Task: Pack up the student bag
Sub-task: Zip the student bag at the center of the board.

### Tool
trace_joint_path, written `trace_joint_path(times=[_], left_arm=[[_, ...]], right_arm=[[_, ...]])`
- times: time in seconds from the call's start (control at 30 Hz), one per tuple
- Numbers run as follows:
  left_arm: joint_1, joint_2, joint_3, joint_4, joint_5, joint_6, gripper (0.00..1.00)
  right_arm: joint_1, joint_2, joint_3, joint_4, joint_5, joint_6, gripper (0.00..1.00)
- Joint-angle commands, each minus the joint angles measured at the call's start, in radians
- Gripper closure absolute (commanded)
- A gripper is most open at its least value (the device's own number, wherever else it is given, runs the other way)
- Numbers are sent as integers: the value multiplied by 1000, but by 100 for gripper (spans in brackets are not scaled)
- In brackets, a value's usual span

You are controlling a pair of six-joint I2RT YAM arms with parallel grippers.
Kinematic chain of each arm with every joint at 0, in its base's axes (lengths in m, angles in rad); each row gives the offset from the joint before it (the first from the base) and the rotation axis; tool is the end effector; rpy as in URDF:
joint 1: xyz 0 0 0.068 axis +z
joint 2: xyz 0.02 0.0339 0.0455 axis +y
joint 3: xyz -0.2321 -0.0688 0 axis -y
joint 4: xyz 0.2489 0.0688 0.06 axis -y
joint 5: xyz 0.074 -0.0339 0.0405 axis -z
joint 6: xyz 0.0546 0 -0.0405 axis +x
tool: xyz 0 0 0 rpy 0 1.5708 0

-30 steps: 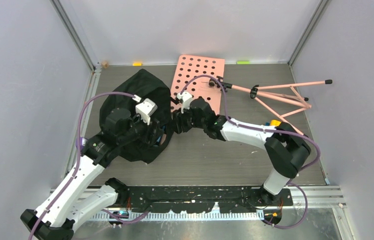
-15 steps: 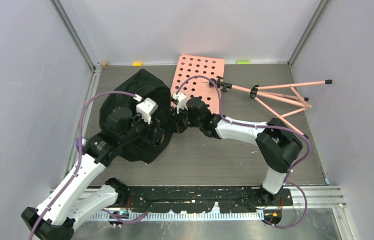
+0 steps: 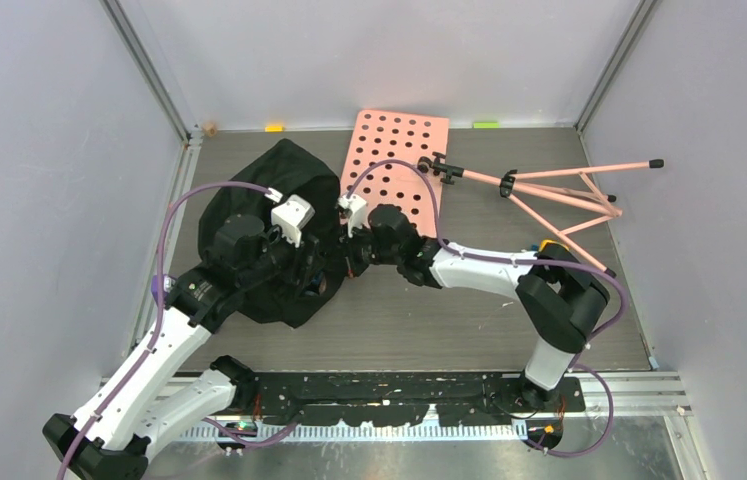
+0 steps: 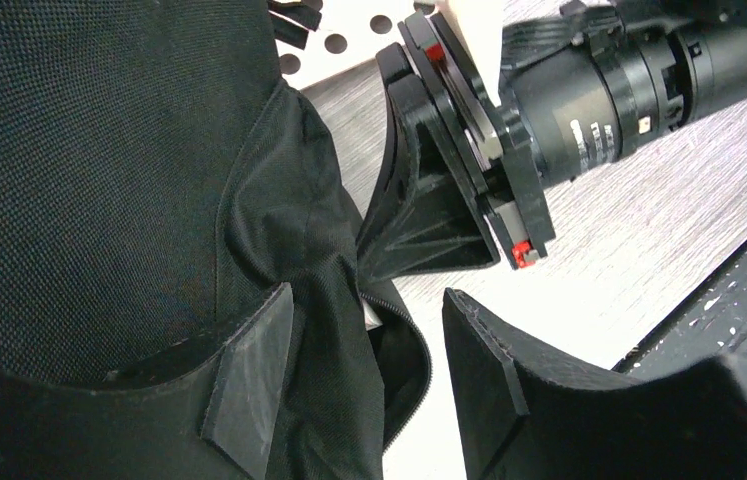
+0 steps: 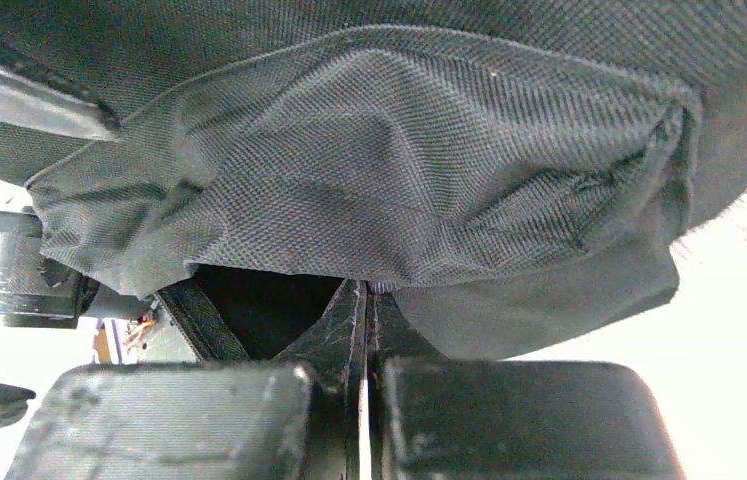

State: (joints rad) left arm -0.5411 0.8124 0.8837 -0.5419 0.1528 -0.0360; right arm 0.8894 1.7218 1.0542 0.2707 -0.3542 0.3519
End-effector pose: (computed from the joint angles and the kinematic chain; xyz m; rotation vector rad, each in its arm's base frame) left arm 0.1829 -0.1196 0.3015 0.6121 1.9826 -0.5138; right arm 0.2391 0.3249 0.1876 -0.8042 1.9720 1.1259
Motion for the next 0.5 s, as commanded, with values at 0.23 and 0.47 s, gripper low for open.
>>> trace_joint_path(times=[0.23,0.47], left_arm=[[0,0,3,37,5,7,41],[-3,-27,1,63,76,-15,43]], right_arm=[[96,-97,-43,43,28,82,99],[41,-200,-69,-66,214,132,61]])
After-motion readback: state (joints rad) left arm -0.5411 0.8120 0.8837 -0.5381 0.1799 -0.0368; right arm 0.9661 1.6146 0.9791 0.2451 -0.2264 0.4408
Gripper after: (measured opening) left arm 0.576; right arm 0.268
